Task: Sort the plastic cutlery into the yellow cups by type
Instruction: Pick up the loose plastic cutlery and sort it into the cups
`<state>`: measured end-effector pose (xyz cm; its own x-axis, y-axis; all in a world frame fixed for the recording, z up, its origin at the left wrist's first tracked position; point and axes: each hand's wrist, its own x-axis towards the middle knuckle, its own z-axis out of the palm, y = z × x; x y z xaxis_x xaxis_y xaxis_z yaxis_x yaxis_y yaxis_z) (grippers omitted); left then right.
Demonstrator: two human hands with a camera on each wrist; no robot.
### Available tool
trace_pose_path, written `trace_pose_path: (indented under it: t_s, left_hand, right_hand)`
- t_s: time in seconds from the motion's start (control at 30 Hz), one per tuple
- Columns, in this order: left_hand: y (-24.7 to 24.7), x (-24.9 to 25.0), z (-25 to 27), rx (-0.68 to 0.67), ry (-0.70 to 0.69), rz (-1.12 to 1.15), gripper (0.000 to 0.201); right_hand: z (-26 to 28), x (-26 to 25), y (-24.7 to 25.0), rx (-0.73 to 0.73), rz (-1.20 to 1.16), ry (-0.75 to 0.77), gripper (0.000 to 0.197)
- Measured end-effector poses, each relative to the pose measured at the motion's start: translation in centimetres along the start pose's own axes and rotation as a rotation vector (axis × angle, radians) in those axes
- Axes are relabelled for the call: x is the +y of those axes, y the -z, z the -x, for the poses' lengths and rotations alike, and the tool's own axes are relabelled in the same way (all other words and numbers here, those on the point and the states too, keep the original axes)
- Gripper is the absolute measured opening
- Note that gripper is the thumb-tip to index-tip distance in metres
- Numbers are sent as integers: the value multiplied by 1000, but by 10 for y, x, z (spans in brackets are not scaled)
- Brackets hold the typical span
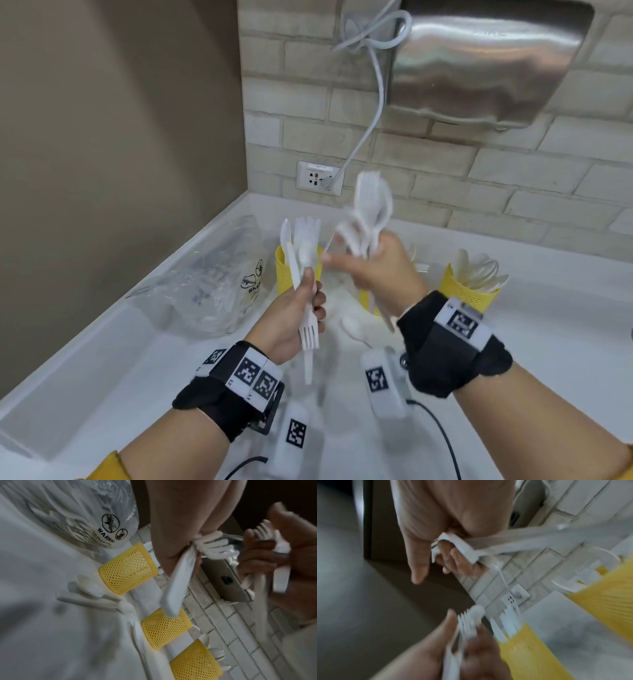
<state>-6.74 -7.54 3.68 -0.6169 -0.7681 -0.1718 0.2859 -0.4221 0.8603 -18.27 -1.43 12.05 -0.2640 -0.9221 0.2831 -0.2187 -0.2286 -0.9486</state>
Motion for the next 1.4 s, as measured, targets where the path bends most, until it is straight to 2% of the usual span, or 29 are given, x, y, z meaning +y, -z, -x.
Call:
trace_pose_path:
  t_s: [0.07, 0.2, 0.3, 0.4, 0.47, 0.53, 0.6, 0.67, 0.73, 0.8, 0.93, 1.0, 1.13, 1.2, 1.27, 1.33, 1.4]
  left_hand:
    - [-2, 0, -2, 6, -21, -26, 39]
    - [-4, 2, -3, 14, -108, 40, 34]
    - [-3, 1, -3, 32, -160, 96, 29]
    - [8, 4, -8, 126, -122, 222, 22]
    - [19, 7, -11, 166, -109, 268, 22]
    - [24, 9, -11, 143, -113, 252, 18]
    - [19, 9, -8, 107, -133, 228, 15]
    - [13, 7, -8, 94, -163, 279, 17]
    - [9, 8, -11, 106, -179, 344, 17]
    - [8, 11, -13, 108, -177, 373, 16]
    - [-1, 8, -8, 46, -130, 299, 17]
    - [-6, 4, -5, -10, -98, 268, 16]
    - [-11, 1, -6, -13, -29, 226, 28]
    - [-8, 1, -7, 22, 11, 250, 36]
    - [-4, 2, -8, 35, 53, 323, 35]
    - [-3, 2, -9, 31, 46, 327, 28]
    - [-7, 2, -8, 35, -9, 274, 26]
  right_hand:
    - [9, 22, -8, -148, 130, -117, 18]
    - [16, 48, -14, -195, 209, -258, 35]
    - [18, 52, -16, -175, 250, -333, 33]
    - [15, 49, -6, -121, 268, -386, 27]
    - [12, 47, 4, -65, 262, -409, 20]
    - [6, 46, 13, 27, 228, -395, 13]
    - [0, 45, 18, 159, 88, -333, 16]
    - [-4, 44, 19, 245, -167, -272, 13]
    - [-2, 46, 15, 216, -344, -258, 10]
    - [1, 51, 9, 172, -426, -298, 16]
    - [-1, 55, 7, 225, -733, -312, 14]
    - [-3, 53, 8, 209, -795, -277, 17]
    - [-7, 47, 13, 163, -769, -253, 13]
    - [-11, 40, 22, 216, -812, -236, 31]
    - [-12, 31, 30, 240, -792, -209, 39]
    - [-8, 28, 30, 191, -607, -195, 33]
    - [0, 32, 20, 104, -266, -187, 20]
